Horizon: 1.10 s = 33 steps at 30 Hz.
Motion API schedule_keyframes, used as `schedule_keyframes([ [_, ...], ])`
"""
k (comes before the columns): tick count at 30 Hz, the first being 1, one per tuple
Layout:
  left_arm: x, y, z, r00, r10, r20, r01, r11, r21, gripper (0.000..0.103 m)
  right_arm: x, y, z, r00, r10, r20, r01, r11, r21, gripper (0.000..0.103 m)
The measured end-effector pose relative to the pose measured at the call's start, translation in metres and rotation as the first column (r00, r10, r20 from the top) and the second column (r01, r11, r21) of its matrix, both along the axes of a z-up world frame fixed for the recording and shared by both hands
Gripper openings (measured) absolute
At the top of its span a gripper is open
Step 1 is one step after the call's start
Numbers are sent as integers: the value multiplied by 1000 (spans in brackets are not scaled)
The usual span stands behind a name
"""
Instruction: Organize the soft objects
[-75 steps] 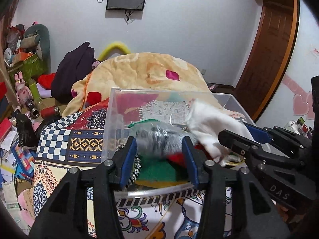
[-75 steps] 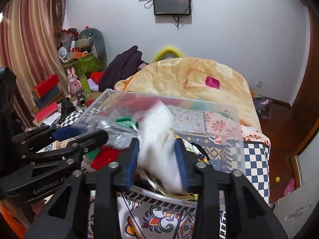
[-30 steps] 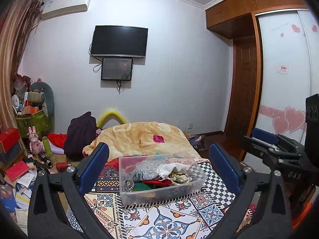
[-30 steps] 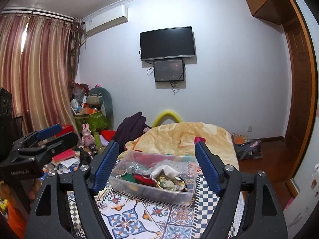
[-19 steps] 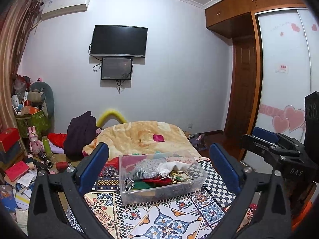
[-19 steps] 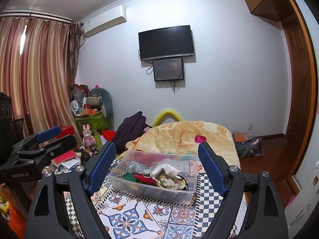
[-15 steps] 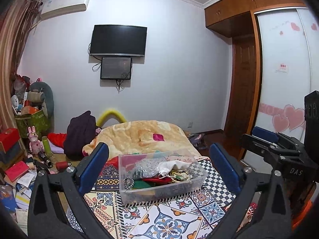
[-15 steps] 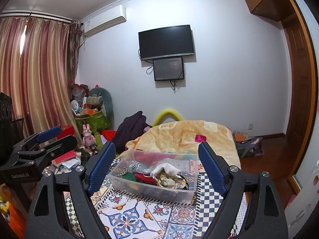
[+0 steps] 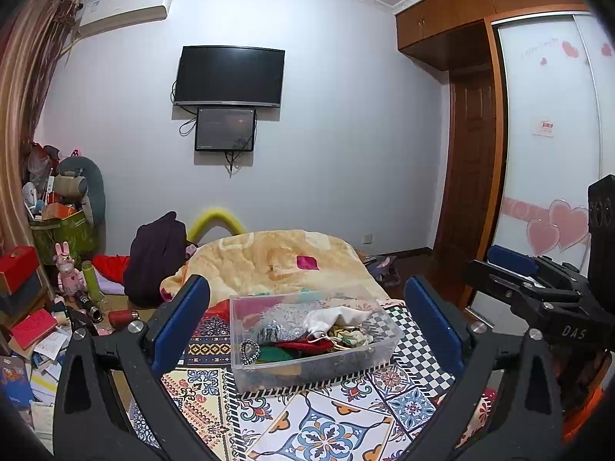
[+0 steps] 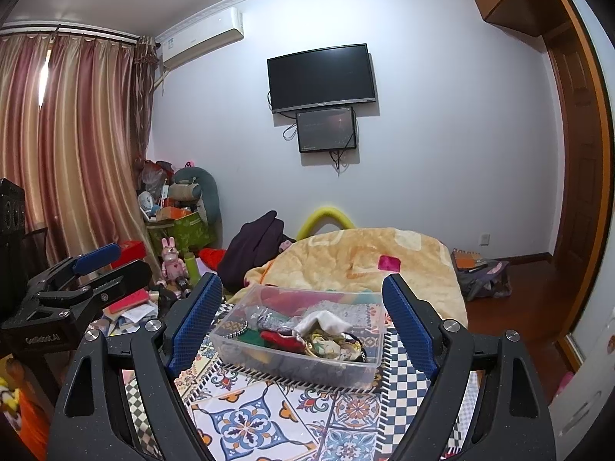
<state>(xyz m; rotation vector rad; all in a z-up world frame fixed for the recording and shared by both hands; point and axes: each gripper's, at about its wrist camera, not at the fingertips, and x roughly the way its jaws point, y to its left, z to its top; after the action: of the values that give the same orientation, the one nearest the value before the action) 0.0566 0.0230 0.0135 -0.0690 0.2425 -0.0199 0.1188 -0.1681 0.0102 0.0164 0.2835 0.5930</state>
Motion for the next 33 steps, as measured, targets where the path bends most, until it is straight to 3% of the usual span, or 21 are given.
schedule_keyframes([
  [33, 1, 0, 0, 1000, 2, -2, -2, 1000, 2, 103, 2, 0, -1, 1000, -1, -6, 1, 1000, -7, 84],
])
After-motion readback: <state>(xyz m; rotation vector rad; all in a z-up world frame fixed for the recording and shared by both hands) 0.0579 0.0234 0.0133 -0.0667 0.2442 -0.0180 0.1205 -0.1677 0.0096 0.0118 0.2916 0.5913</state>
